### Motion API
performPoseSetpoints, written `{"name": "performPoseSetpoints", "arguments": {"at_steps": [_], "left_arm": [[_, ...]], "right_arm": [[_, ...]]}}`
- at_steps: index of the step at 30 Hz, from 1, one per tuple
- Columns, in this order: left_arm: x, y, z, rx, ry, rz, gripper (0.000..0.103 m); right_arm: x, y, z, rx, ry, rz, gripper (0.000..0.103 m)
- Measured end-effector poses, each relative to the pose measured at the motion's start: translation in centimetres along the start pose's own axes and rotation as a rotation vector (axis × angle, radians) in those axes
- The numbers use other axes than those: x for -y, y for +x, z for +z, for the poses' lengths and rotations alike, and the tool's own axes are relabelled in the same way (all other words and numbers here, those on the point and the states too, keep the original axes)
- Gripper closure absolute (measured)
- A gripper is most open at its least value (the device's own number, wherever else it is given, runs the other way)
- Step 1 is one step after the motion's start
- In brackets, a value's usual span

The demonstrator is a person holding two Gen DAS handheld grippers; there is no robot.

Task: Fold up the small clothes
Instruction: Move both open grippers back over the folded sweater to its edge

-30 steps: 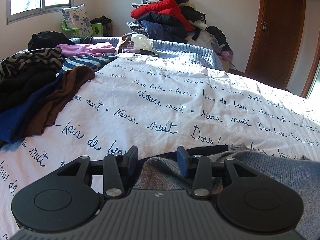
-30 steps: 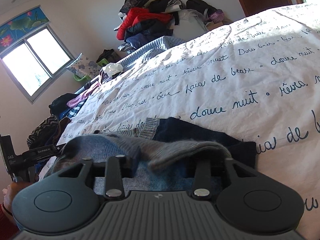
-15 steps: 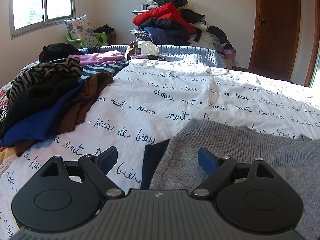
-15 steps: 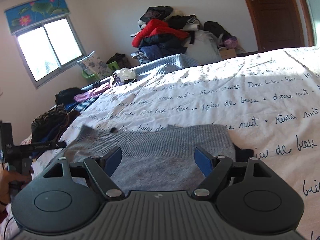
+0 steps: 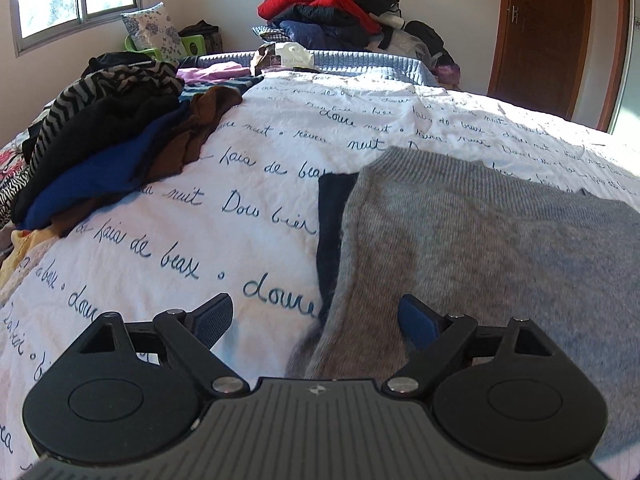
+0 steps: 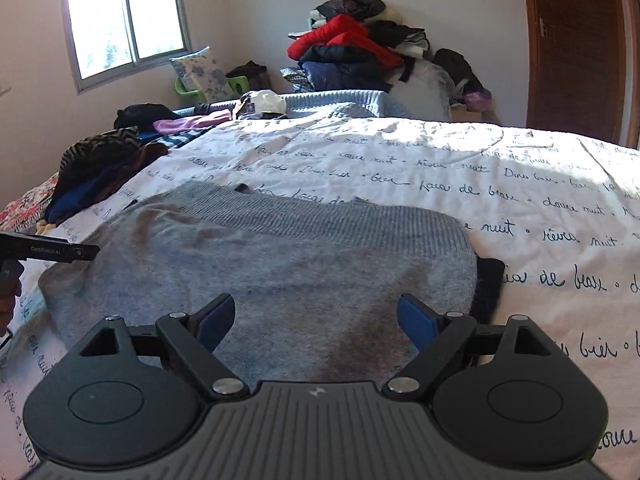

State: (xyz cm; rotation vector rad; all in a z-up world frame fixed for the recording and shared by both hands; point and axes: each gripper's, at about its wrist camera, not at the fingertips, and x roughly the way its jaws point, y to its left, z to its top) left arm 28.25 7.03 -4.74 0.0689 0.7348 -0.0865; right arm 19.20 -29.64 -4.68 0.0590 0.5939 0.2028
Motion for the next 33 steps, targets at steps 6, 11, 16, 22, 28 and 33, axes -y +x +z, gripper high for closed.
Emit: {"name": "performPoseSetpoints", "arguments": {"at_steps": [6, 11, 16, 22, 28, 33], "left_arm": [[-0.8, -1.5, -2.0, 0.010, 0.005, 0.028, 0.014], [-0.2, -2.9, -2.7, 0.039, 0.037, 0.078, 0.012], [0.5, -3.6, -3.1, 0.045, 0.018, 0.102, 0.011], [1.1, -4.5, -3.5, 0.061, 0.016, 0.099, 0.010], [0.8, -5.2, -4.2, 0.073, 0.021, 0.122, 0.010], [0.2, -5.7, -4.9, 0.068, -0.010, 0.131, 0.009]], "right_arm": [[-1.5, 1.8, -1.6, -0.097, -0.080, -0.061, 0.012], [-2.8, -0.3, -1.2, -0.030, -0.043, -0.031, 0.012], [-4.9, -1.3, -0.8, -0.024, -0.040, 0.025, 0.012], [-8.2, -2.1, -1.4, -0.009, -0.065, 0.065, 0.012], [-11.1, -2.3, -2.2, -0.013, -0.113, 0.080, 0.012], [-12.4, -1.9, -2.9, -0.032, -0.105, 0.091, 0.012]]}}
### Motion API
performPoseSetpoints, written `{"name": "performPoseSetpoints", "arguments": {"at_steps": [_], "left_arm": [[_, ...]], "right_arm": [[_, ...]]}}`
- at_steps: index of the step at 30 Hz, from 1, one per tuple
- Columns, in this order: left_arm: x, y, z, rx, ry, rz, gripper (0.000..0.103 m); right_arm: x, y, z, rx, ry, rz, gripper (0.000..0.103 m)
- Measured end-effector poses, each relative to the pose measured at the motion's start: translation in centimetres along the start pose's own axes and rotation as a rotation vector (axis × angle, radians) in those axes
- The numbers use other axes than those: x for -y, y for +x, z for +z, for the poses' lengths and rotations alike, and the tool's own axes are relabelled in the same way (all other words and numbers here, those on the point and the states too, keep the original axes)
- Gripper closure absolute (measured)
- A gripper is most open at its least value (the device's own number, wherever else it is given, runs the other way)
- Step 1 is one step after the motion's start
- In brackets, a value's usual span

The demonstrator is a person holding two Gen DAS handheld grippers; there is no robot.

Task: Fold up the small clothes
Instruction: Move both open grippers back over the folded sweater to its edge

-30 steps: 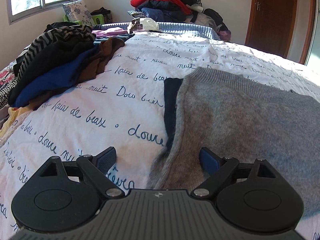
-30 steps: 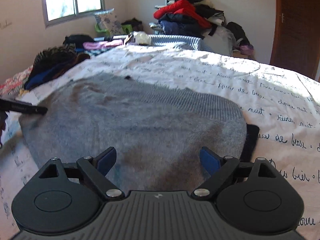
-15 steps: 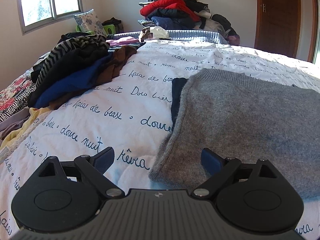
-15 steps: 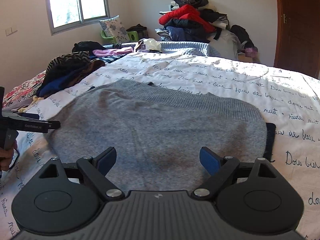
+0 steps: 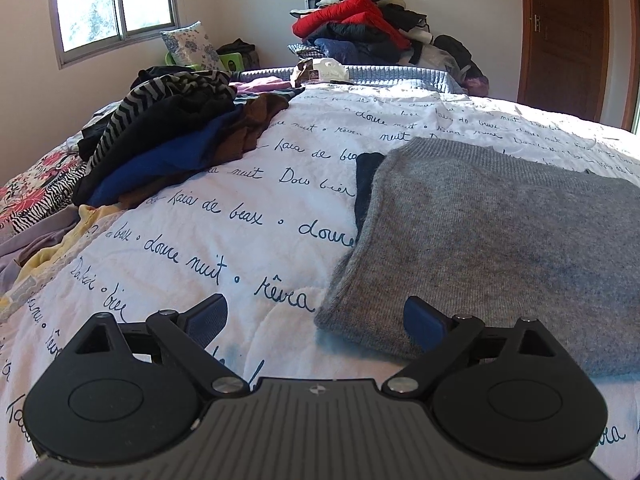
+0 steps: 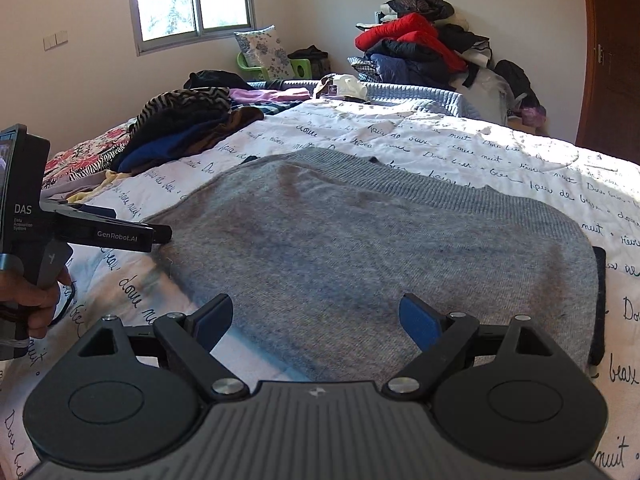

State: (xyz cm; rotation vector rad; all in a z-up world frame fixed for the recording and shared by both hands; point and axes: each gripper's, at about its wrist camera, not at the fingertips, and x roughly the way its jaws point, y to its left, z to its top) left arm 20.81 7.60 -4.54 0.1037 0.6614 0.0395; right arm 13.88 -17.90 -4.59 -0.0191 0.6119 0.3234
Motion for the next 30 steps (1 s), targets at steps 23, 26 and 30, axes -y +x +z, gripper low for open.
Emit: {"name": "performPoseSetpoints", "arguments": {"at_steps": [23, 26, 30], "left_arm": [[-1.5, -0.6, -1.6, -0.014, -0.017, 0.021, 0.009], [-1.8, -0.6, -1.8, -0.017, -0.026, 0.014, 0.009], [-2.2, -0.6, -1.8, -0.013, -0.045, -0.014, 0.009]], "right_arm": [[-6.1, 1.6, -1.6, -0.033, -0.155, -0.066, 0.012], [-6.5, 1.7, -1.8, -0.026, -0.177, -0.076, 0.012], [-7.0, 2.0, -1.9, -0.019, -0.201, -0.093, 0.012]]}}
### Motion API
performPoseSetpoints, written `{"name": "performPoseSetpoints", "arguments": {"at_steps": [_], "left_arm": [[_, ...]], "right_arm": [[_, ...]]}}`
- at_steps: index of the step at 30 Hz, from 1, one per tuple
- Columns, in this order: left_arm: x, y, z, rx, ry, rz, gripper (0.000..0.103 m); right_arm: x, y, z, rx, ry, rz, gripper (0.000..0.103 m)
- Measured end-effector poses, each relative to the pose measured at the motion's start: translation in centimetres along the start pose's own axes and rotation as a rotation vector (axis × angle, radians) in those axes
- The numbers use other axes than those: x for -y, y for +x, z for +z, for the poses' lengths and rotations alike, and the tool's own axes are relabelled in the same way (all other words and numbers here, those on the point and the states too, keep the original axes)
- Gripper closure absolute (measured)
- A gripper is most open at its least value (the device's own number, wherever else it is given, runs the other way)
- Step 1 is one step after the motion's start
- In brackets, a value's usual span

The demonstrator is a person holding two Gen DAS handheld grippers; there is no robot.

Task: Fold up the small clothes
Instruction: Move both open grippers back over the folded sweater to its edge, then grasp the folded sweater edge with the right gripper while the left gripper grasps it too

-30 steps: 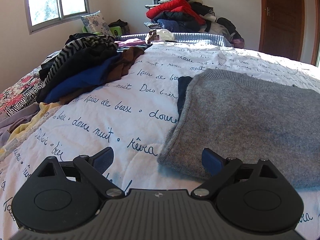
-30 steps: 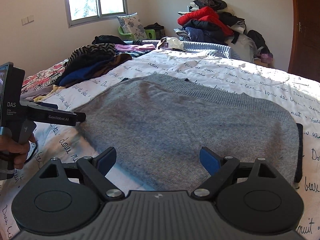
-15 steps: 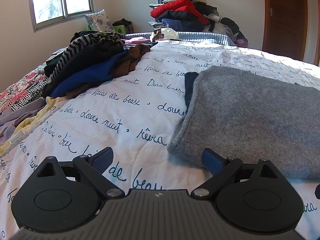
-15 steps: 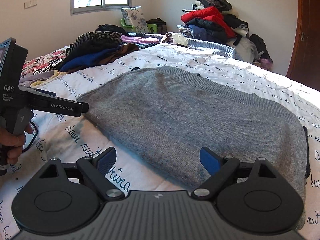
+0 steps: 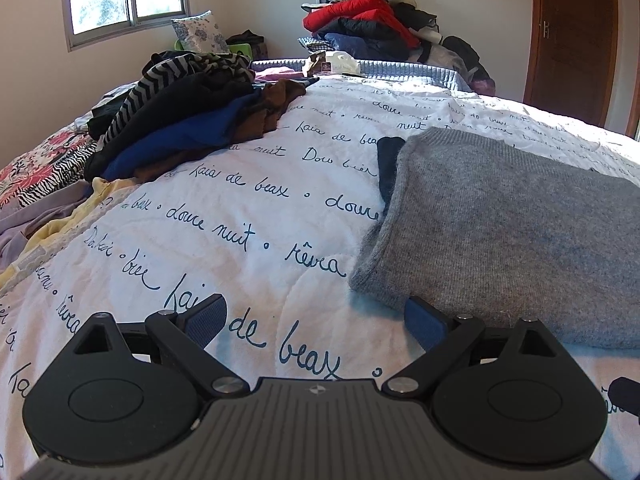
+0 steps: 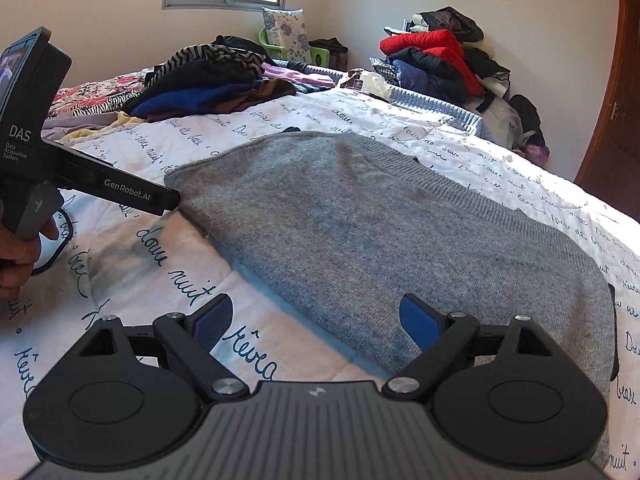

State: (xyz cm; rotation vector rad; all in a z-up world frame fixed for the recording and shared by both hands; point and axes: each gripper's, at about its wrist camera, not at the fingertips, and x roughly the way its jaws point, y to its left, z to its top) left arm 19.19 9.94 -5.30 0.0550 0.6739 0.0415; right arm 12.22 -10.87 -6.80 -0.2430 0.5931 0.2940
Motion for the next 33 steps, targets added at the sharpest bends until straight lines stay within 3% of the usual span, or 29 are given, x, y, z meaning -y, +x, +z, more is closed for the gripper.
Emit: {"name": "performPoseSetpoints", "arguments": {"at_steps": [7, 13, 22, 27, 30, 33], "left_arm": [[-1.3, -0.4, 0.0, 0.026, -0.079, -0.044, 0.009], [-3.1, 0.0, 2.0, 0.010, -0.171, -0.092, 0.009], [-4.3, 4.3, 4.4, -0.119, -0.262, -0.356, 0.009], [-4.8, 8.7, 7.5, -0.199, -0.306, -0.524, 0.009], [-4.9, 11.9, 9.0, -0.256, -0.362, -0.636, 0.008], [-4.2, 14.6, 10.2, -0.305, -0.403, -0.701, 0.008]], "right_arm": [[-0.8, 0.7, -0.4, 0.000, -0.038, -0.028, 0.012], [-3.1, 1.5, 0.0, 0.052, -0.181, -0.088, 0.012], [-6.7, 3.7, -0.2, 0.085, -0.356, -0.217, 0.011], [-8.8, 5.5, 0.2, 0.135, -0.492, -0.318, 0.006], [-9.8, 6.6, 0.7, 0.161, -0.526, -0.345, 0.006], [-10.3, 7.7, 1.6, 0.176, -0.534, -0.356, 0.006]]}}
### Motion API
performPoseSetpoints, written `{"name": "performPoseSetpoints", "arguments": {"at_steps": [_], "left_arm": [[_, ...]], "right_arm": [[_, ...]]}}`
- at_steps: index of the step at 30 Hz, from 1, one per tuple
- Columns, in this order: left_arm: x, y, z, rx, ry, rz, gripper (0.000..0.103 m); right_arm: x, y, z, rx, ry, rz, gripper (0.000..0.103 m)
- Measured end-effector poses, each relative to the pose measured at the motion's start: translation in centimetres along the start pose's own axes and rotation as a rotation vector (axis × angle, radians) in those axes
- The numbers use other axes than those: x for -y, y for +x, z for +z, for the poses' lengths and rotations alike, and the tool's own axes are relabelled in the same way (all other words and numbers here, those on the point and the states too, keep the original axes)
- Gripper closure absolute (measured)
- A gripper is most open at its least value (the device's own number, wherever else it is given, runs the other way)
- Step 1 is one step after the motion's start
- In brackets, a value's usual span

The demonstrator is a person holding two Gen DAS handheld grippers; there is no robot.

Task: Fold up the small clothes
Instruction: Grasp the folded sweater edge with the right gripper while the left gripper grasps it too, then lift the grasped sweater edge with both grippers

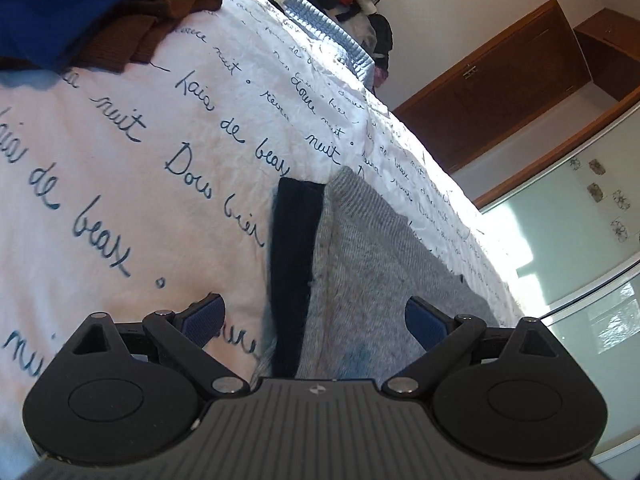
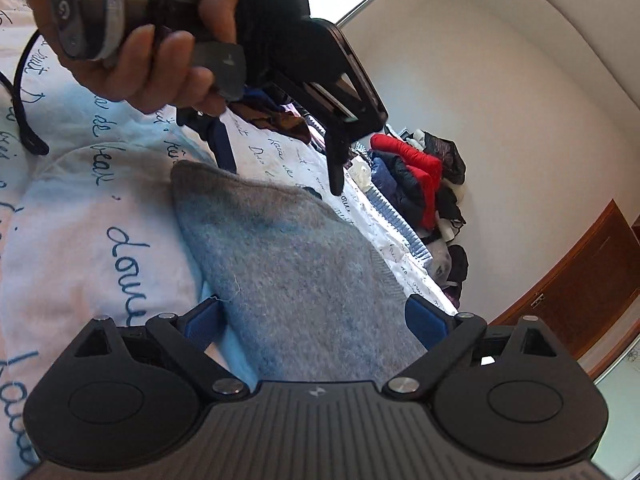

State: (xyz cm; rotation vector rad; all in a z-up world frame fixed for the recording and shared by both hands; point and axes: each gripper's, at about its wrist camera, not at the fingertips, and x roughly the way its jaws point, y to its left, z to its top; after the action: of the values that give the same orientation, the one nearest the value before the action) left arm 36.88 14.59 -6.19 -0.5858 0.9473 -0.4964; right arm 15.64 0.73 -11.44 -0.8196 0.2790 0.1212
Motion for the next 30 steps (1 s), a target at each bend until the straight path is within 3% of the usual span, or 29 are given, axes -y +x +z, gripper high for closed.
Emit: {"name": "performPoseSetpoints", "arguments": {"at_steps": [7, 10, 11, 13, 15, 16, 18, 21, 24, 30], "left_arm": [[1.4, 4.5, 3.2, -0.013, 0.010, -0.037, 0.008], [1.5, 6.0, 4.3, -0.002, -0.007, 0.000, 0.009], [1.6, 6.3, 4.5, -0.001, -0.013, -0.001, 0.009], [1.9, 6.9, 5.0, -0.002, -0.004, 0.012, 0.018], [2.4, 7.3, 5.2, -0.020, 0.036, 0.042, 0.037], [2.6, 7.5, 5.2, -0.029, 0.058, 0.064, 0.042], [2.8, 7.5, 5.2, -0.038, 0.086, 0.112, 0.066], [2.3, 7.3, 5.3, -0.037, 0.065, 0.134, 0.083], [2.5, 6.8, 5.0, -0.022, 0.080, 0.159, 0.086], [5.5, 6.4, 4.2, 0.019, 0.204, 0.241, 0.091]], "right_arm": [[0.0, 2.4, 1.3, 0.030, 0.037, 0.035, 0.008], [0.2, 3.1, 1.6, 0.043, 0.029, 0.073, 0.020], [0.1, 3.4, 1.8, 0.048, 0.020, 0.087, 0.030], [-0.3, 3.7, 2.0, 0.056, -0.003, 0.101, 0.045], [-0.6, 3.7, 2.0, 0.061, -0.027, 0.108, 0.062], [-0.7, 3.7, 2.0, 0.063, -0.036, 0.116, 0.066], [-0.8, 3.6, 2.1, 0.071, -0.047, 0.136, 0.076], [-0.6, 3.7, 2.0, 0.073, -0.046, 0.173, 0.084], [-0.2, 3.8, 1.7, 0.075, -0.033, 0.202, 0.088], [1.4, 4.0, 1.5, 0.087, 0.047, 0.252, 0.096]]}}
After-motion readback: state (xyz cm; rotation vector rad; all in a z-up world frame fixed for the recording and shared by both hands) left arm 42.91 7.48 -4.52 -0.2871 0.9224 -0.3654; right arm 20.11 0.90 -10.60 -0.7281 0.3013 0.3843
